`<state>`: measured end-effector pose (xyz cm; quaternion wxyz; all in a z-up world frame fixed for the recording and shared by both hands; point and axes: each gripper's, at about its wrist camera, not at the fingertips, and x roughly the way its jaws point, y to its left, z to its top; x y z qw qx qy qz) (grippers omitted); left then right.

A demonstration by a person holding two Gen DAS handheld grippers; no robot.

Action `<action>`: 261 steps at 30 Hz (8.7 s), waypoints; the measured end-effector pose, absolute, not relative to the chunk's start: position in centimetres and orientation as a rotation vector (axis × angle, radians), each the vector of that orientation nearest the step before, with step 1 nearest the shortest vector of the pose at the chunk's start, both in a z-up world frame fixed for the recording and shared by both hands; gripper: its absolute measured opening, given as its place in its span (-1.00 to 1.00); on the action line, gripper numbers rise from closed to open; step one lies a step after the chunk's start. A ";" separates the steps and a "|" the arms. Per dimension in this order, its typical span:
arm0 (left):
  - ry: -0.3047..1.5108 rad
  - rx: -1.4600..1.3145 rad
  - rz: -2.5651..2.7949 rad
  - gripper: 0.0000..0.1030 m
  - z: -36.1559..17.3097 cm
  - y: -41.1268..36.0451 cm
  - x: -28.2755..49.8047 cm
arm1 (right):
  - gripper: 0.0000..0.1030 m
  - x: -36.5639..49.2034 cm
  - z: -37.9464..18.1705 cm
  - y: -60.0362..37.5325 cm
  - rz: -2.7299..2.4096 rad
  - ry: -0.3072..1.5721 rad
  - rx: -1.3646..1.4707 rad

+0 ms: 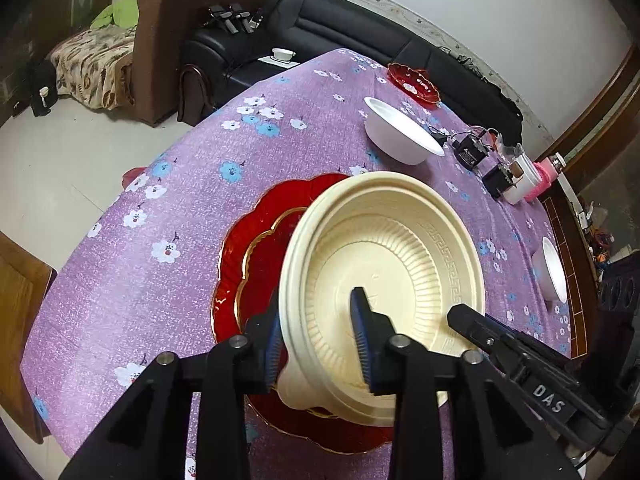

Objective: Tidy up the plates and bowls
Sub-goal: 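Carry the cream bowl over the red plate stack and lower it, then open the right tool to release the cream bowl and withdraw, then grasp the rim of the white paper plate with the right tool, then carry the white plate over the stack and lower it into the cream bowl, then open the right tool to release the white plate and withdraw, then move the right tool toward the remaining white paper bowl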

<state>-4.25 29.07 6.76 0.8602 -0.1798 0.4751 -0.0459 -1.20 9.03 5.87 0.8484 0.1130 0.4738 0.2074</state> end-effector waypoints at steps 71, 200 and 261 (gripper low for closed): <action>0.948 -0.087 -0.393 0.45 8.4 3.6 -5.0 | 0.36 -1.0 7.1 -26.3 -0.370 0.545 0.322; 0.868 -0.164 -0.292 0.57 12.9 16.3 -9.7 | 0.17 -4.6 9.0 -4.1 0.239 0.910 0.324; 0.892 0.074 -0.260 0.56 9.4 2.5 -5.9 | 0.51 0.3 10.5 -21.4 -0.348 0.603 0.094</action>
